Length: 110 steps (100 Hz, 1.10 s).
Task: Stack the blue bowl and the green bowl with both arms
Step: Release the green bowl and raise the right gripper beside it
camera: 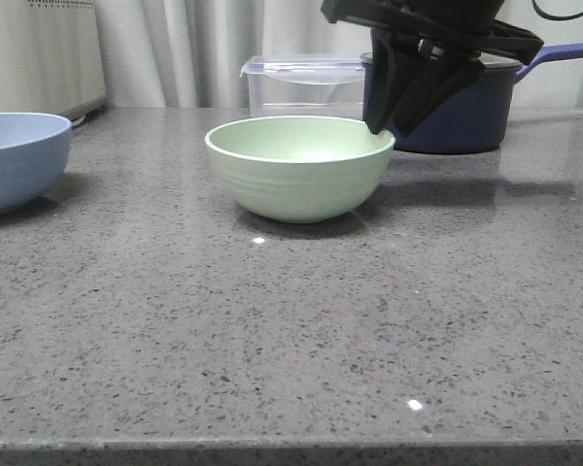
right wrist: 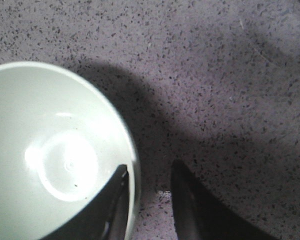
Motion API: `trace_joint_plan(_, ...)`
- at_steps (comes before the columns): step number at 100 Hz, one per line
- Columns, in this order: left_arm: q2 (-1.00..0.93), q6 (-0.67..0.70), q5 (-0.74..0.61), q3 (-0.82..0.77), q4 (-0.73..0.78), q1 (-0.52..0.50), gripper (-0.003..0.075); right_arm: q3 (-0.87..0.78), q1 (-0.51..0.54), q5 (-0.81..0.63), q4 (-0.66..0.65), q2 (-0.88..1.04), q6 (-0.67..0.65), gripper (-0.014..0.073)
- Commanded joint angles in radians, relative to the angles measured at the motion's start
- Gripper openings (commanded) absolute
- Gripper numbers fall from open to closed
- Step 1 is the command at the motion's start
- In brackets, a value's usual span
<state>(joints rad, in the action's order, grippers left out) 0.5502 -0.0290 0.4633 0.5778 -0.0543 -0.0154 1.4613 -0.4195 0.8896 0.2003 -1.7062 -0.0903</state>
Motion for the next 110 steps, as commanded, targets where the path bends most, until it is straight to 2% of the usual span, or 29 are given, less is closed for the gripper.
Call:
trace_joint_plan(1, 0.008, 0.007, -0.067, 0.037, -0.005, 0.000, 0.0473, 0.037, 0.000, -0.049, 0.002, 0.076, 0.012, 0.0232)
trace_joint_plan(20, 0.008, 0.007, -0.067, 0.037, -0.005, 0.000, 0.0473, 0.013, 0.000, -0.058, -0.008, 0.137, 0.012, 0.0136)
trace_joint_plan(41, 0.008, 0.007, -0.053, 0.037, -0.005, 0.000, 0.0473, -0.092, 0.000, -0.067, -0.008, 0.228, 0.012, -0.0084)
trace_joint_plan(75, 0.056, 0.007, -0.025, 0.041, -0.014, 0.000, 0.0473, -0.243, 0.000, -0.114, -0.004, 0.316, 0.027, -0.0081)
trace_joint_plan(84, 0.075, 0.007, -0.025, 0.041, -0.017, 0.000, 0.0473, -0.297, -0.012, -0.157, 0.017, 0.316, 0.067, -0.0081)
trace_joint_plan(110, 0.089, 0.007, -0.024, 0.070, -0.017, 0.000, 0.0473, -0.386, -0.053, -0.290, 0.055, 0.307, 0.068, -0.0081)
